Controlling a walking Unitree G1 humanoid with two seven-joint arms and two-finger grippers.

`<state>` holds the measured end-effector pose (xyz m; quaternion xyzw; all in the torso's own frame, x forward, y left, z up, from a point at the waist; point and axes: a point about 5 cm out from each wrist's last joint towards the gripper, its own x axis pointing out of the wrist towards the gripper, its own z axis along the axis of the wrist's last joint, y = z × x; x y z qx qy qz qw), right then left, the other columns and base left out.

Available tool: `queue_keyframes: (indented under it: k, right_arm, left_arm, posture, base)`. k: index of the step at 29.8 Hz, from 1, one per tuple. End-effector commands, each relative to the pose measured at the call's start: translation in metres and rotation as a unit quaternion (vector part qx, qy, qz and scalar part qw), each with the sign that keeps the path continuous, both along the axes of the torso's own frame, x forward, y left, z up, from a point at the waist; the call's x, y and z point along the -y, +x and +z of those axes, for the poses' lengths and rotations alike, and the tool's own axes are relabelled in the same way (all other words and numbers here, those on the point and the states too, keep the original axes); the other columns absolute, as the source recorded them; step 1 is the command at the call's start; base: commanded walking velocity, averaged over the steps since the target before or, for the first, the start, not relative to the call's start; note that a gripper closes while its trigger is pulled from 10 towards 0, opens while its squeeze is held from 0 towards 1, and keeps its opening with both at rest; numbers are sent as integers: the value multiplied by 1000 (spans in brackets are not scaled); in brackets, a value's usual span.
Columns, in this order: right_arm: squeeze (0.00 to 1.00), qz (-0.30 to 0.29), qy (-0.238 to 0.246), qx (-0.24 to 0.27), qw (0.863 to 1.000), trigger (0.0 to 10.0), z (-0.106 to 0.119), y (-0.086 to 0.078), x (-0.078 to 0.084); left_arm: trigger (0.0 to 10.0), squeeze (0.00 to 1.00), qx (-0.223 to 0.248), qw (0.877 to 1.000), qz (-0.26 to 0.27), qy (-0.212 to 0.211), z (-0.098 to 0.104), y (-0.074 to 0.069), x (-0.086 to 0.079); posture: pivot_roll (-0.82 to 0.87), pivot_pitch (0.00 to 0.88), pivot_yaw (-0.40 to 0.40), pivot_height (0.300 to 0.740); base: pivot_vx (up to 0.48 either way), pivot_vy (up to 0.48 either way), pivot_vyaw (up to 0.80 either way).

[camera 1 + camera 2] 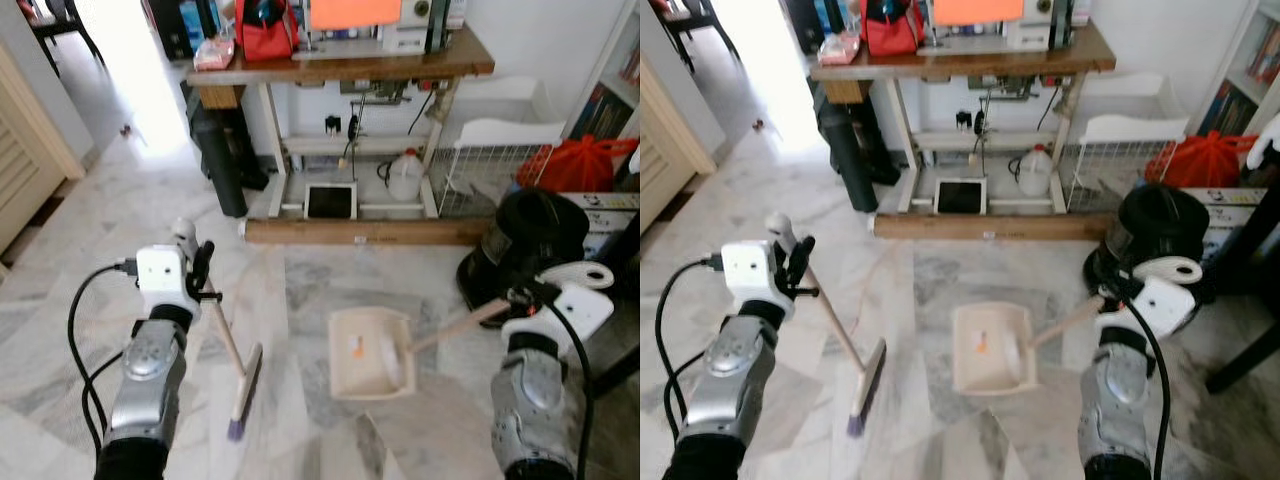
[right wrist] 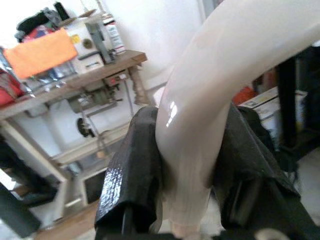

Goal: Sweep floor

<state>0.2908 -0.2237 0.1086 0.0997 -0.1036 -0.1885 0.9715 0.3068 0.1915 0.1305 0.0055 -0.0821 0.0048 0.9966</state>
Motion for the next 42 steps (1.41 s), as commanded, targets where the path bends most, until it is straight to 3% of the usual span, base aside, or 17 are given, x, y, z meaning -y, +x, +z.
queue_keyframes:
  k: [1, 10, 19, 42]
  right_arm:
    - [0, 10, -3, 35, 999, 10000, 21, 4, -5]
    - [0, 29, 12, 47, 998, 10000, 39, 12, -8]
    - [0, 41, 30, 36, 998, 10000, 40, 13, -19]
    - [0, 66, 42, 41, 996, 10000, 49, 20, -28]
  left_arm:
    - [10000, 0, 48, 999, 8, 13, 18, 0, 0]
    - [10000, 0, 54, 998, 14, 5, 21, -2, 1]
    - [10000, 0, 55, 998, 8, 7, 26, -2, 2]
    - [10000, 0, 53, 999, -4, 12, 26, -3, 6]
  posture:
    - [-36, 0, 22, 740]
    - [-20, 0, 4, 740]
    - [-19, 0, 14, 740]
    - [-17, 0, 13, 740]
  base:
    - [0, 0, 0]
    - [0, 0, 0]
    - [0, 0, 0]
    - [0, 0, 0]
